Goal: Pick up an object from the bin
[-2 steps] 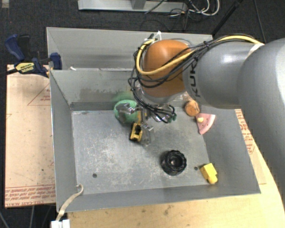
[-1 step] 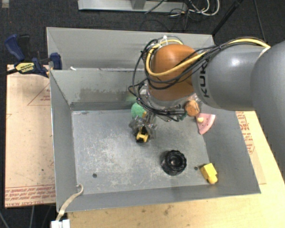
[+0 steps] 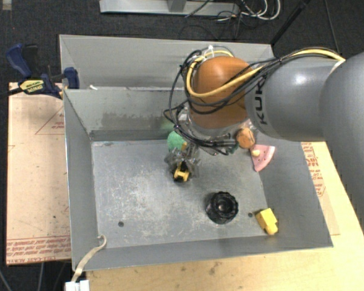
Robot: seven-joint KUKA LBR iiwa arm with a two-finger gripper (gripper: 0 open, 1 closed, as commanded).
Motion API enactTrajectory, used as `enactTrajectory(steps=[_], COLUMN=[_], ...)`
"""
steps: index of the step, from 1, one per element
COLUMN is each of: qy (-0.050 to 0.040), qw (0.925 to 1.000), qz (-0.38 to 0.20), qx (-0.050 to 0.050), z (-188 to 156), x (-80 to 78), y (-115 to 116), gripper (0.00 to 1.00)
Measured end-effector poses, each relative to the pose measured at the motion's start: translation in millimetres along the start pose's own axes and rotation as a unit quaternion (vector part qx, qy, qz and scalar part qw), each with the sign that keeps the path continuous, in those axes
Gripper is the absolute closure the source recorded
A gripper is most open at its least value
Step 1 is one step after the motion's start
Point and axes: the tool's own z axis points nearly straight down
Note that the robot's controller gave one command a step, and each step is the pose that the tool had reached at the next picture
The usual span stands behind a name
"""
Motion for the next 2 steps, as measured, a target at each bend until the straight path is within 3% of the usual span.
enactTrajectory(steps=[2], qy=[0.0014], qw=[1.0000], qz=[0.000], qx=[-0.001], z=[-10.6], x=[0.4], y=[1.1], gripper=[1.00])
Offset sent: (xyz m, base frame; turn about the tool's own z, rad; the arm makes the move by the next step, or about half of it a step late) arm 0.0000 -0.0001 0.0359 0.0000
